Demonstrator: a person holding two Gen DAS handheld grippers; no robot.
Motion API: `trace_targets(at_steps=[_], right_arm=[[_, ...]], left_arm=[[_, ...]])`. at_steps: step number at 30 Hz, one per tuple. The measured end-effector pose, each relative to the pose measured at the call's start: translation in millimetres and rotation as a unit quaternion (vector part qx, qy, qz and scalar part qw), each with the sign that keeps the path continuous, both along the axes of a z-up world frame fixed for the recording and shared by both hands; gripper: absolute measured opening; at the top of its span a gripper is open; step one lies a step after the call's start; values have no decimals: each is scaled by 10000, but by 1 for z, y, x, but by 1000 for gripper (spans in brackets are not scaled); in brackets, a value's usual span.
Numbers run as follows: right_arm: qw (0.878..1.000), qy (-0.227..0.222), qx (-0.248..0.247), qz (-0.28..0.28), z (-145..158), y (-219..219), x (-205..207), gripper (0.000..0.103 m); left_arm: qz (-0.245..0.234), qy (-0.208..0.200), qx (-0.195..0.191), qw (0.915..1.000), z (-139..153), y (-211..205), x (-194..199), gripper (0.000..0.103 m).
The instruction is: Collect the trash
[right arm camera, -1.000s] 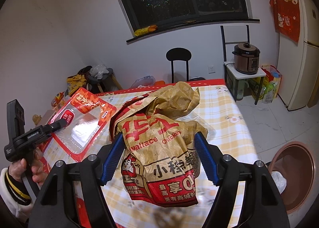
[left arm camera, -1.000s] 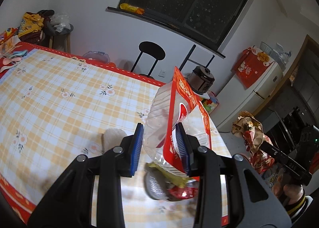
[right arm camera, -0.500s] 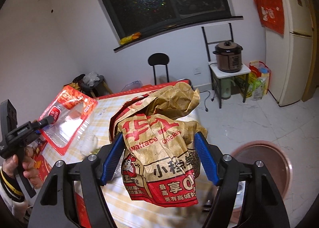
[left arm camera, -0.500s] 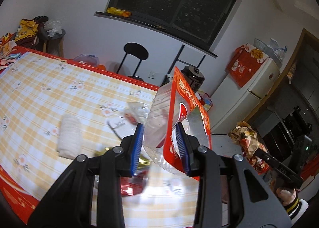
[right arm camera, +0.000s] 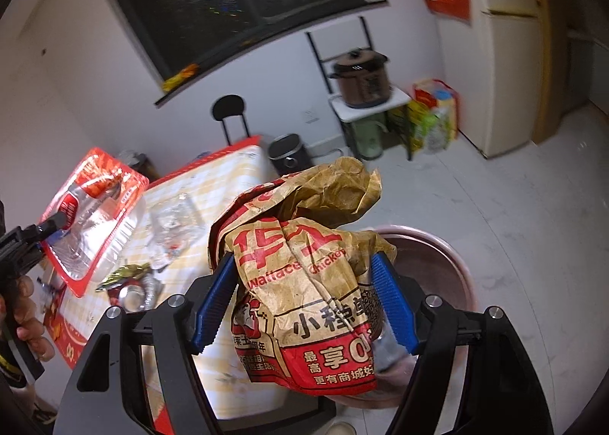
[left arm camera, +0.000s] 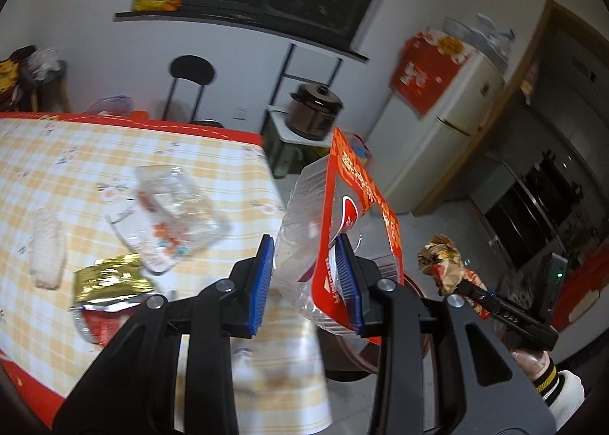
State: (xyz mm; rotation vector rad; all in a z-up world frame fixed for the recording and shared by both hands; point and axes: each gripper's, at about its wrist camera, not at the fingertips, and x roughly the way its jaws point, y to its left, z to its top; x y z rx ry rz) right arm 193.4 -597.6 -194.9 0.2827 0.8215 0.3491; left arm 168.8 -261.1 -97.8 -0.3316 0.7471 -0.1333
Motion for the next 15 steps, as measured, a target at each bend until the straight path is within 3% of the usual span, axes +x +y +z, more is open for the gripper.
trace_targets(at_steps=[8,15], right_arm=[[9988,444,-80,-195,-34,-23,6,72],[9969,662,23,-425,-47,-29,14,75]], left_arm=[[-299,219,105,9993,-18,-40,22,36],[-430,343,243,9982,-26,-49,32,36]])
